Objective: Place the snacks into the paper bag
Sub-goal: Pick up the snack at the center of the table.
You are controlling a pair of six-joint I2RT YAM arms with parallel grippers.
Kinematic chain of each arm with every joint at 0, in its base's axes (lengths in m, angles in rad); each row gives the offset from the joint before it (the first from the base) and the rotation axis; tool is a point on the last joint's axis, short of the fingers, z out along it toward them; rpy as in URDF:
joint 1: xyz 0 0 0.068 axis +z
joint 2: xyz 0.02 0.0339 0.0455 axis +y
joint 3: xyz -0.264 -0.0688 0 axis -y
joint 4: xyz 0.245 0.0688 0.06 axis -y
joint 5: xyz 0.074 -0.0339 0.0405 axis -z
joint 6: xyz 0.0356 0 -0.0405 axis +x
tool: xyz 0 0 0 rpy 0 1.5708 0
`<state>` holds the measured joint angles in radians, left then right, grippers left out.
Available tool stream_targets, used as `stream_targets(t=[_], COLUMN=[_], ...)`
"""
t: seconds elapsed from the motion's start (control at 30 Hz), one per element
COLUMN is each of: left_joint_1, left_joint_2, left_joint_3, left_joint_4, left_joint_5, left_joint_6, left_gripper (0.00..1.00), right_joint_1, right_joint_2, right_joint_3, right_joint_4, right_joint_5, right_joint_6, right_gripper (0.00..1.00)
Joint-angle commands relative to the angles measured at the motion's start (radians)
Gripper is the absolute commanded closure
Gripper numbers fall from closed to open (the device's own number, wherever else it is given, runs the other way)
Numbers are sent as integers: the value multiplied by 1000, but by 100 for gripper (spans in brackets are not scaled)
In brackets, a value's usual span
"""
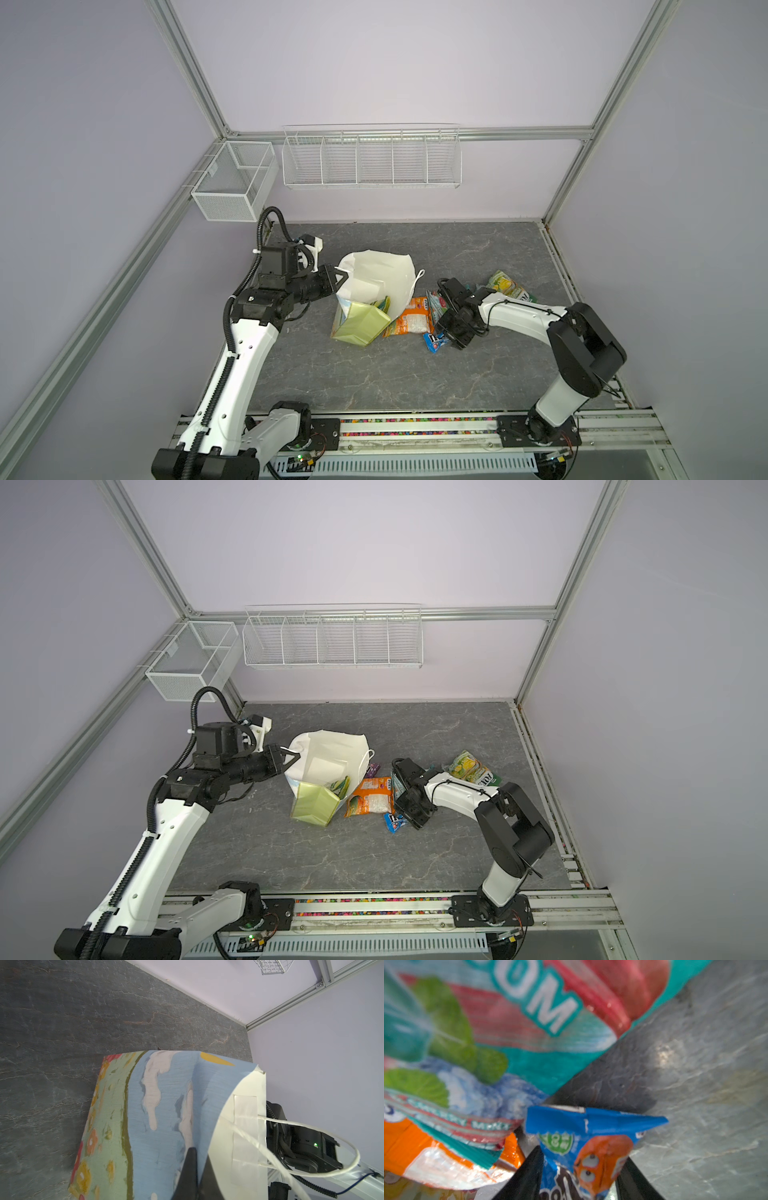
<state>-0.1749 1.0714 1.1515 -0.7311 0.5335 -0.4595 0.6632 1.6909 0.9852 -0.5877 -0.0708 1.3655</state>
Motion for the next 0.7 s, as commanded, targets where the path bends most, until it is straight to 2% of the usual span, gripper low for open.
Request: stream_targets(t=[0.0, 0.33, 0.67], left_joint_1=[8, 8, 8], left_joint_2=[-29, -30, -35], left_joint_3=[4, 14, 16], left_joint_4=[27, 6, -1], left_joint_5=[25, 4, -8], left_joint_6=[-1, 13, 15], left_gripper=[100, 100, 100], right_joint_1=[10, 29, 44], right_joint_2=[21, 16, -30], right_joint_3=[-24, -26, -28], right_joint_4=[-6, -8, -42], right_joint_5=[24, 41, 71], right_joint_6=[61, 75, 77], right_gripper=[48, 66, 75])
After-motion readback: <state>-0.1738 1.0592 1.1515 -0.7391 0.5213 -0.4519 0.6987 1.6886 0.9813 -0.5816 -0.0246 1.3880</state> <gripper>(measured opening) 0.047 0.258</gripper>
